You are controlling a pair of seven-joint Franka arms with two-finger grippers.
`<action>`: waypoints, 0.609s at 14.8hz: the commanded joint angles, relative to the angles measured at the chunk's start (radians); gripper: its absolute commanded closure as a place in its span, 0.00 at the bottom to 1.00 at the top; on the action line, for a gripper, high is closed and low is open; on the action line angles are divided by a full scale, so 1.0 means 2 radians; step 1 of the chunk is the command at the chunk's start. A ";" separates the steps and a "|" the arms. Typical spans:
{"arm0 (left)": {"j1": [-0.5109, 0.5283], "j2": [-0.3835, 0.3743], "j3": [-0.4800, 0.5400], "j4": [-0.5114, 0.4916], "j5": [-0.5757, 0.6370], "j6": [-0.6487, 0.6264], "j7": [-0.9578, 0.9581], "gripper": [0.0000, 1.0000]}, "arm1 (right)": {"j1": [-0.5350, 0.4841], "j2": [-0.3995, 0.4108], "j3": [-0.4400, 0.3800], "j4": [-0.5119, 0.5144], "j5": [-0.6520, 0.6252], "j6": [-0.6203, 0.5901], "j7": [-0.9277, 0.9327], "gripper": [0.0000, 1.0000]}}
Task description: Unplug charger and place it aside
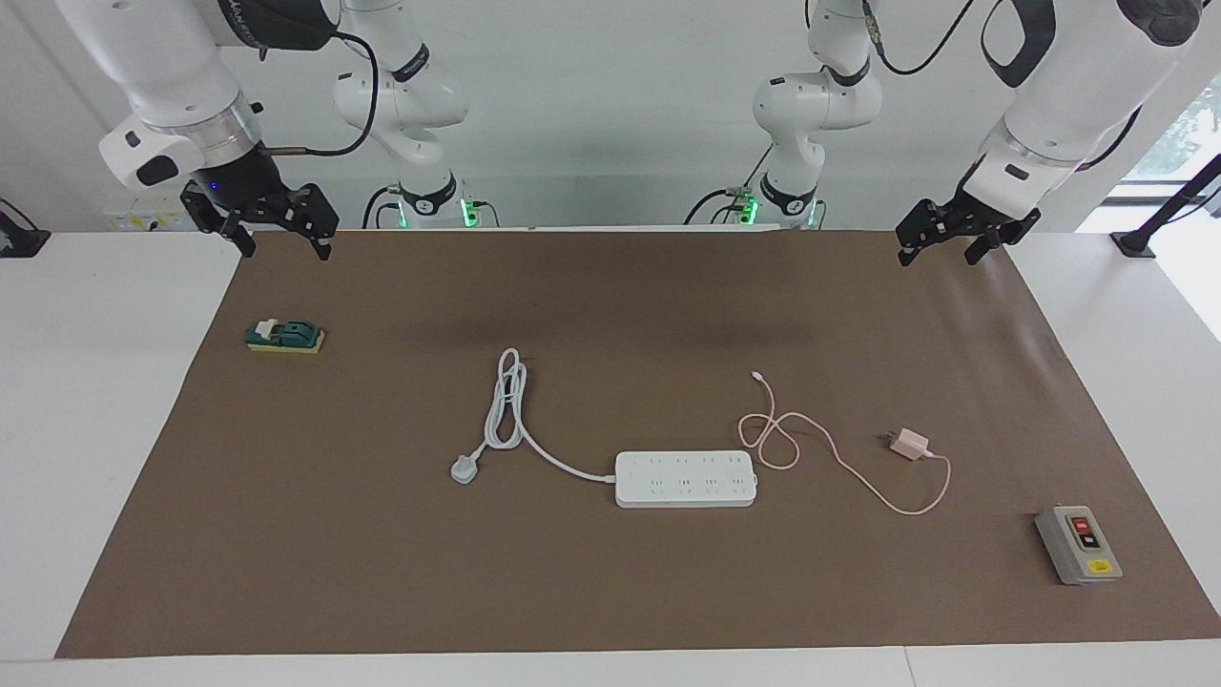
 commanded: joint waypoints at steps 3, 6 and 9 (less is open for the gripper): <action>0.004 -0.003 -0.002 -0.005 -0.007 0.010 0.004 0.00 | -0.001 -0.014 0.003 -0.016 -0.008 0.007 -0.005 0.00; 0.006 -0.003 0.000 -0.006 -0.007 0.012 0.004 0.00 | -0.007 -0.014 0.003 -0.016 -0.008 0.006 -0.005 0.00; 0.006 -0.003 0.001 -0.008 -0.007 0.030 0.006 0.00 | -0.007 -0.014 0.003 -0.016 -0.008 0.006 -0.005 0.00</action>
